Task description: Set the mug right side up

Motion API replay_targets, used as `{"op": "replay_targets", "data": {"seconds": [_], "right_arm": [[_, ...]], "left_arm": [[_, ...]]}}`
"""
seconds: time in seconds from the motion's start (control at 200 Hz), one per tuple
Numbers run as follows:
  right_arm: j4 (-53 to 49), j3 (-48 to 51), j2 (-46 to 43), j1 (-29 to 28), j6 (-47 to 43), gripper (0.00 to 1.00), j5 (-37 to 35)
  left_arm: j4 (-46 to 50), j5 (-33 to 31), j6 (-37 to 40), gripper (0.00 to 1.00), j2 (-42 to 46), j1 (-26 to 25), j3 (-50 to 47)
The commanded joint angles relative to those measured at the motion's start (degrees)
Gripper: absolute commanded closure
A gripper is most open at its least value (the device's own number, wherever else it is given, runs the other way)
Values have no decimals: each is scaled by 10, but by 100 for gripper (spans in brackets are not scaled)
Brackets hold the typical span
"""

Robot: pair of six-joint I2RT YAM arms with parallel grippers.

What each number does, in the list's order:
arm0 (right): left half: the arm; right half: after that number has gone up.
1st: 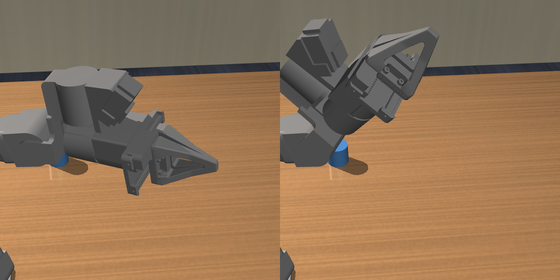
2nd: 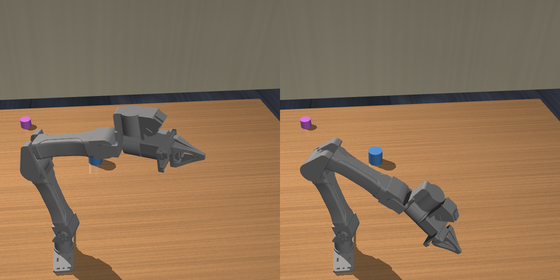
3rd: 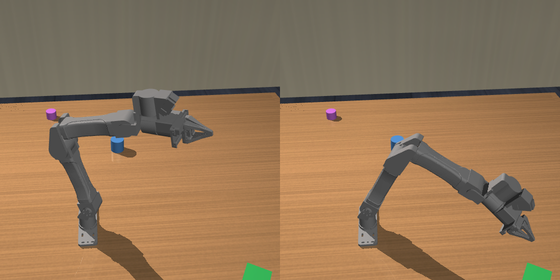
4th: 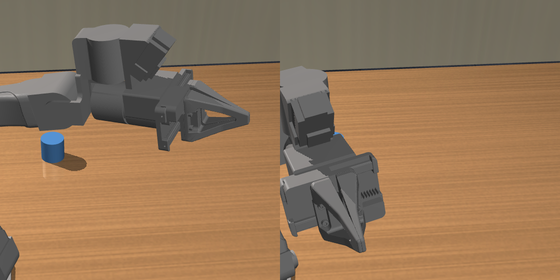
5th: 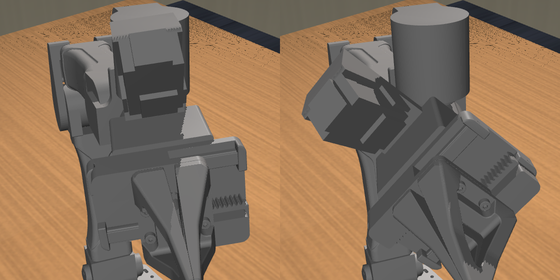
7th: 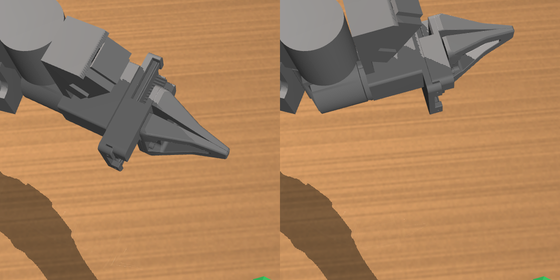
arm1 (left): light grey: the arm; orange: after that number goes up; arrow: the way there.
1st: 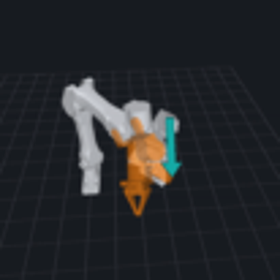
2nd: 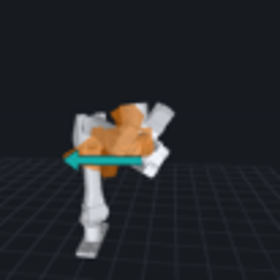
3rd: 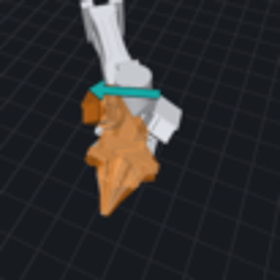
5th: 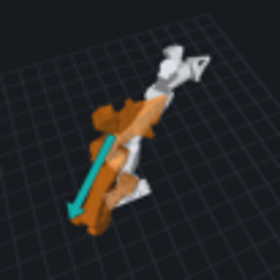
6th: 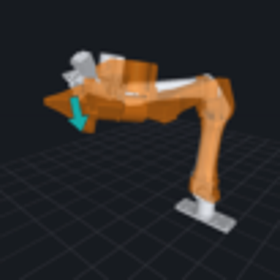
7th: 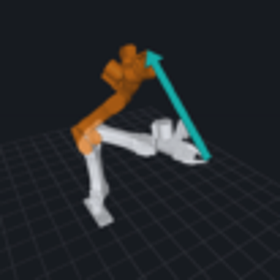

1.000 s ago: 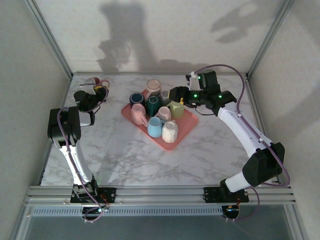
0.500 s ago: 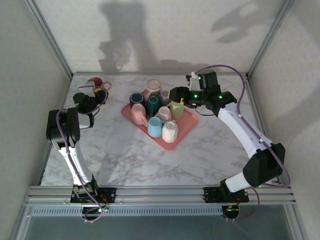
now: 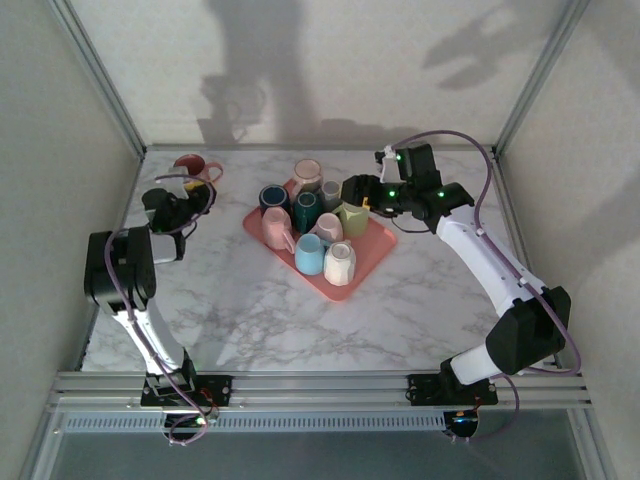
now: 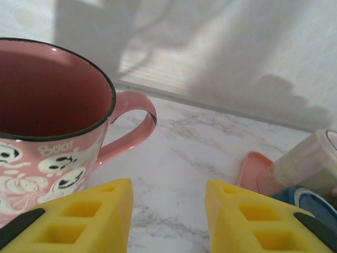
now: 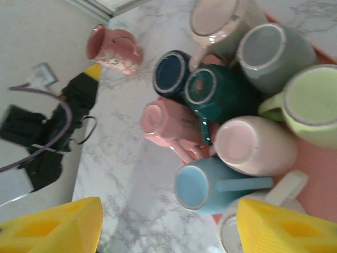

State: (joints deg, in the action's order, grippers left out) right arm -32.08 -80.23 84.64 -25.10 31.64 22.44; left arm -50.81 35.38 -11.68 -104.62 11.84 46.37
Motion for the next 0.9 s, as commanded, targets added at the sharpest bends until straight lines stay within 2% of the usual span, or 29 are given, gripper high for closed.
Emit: {"op": "replay_targets", "data": {"seconds": [0.0,0.23,0.366,0.511,0.616,0.771,0.891], "right_arm": [[-74,-26,-8,3,-34,32,-72],[-139,-9,-23,2,-64,32,-131],[-154,2,-21,-1,-76,32,-139],[-155,3,-4,-3,-91,31,-149],[-142,-4,17,-5,-59,30,-147],[-125,-16,57,-15,63,29,-178],[-141,-42,83,-35,104,28,-208]], "left_arm": [[55,-8,34,59,77,-4,-36],[258,-34,72,58,233,-29,-44],[355,-16,33,56,309,-52,-22],[419,25,-14,52,352,-87,-2],[443,35,-31,50,379,-113,1],[428,37,-62,46,419,-137,-22],[431,36,-73,44,432,-145,-30]]}}
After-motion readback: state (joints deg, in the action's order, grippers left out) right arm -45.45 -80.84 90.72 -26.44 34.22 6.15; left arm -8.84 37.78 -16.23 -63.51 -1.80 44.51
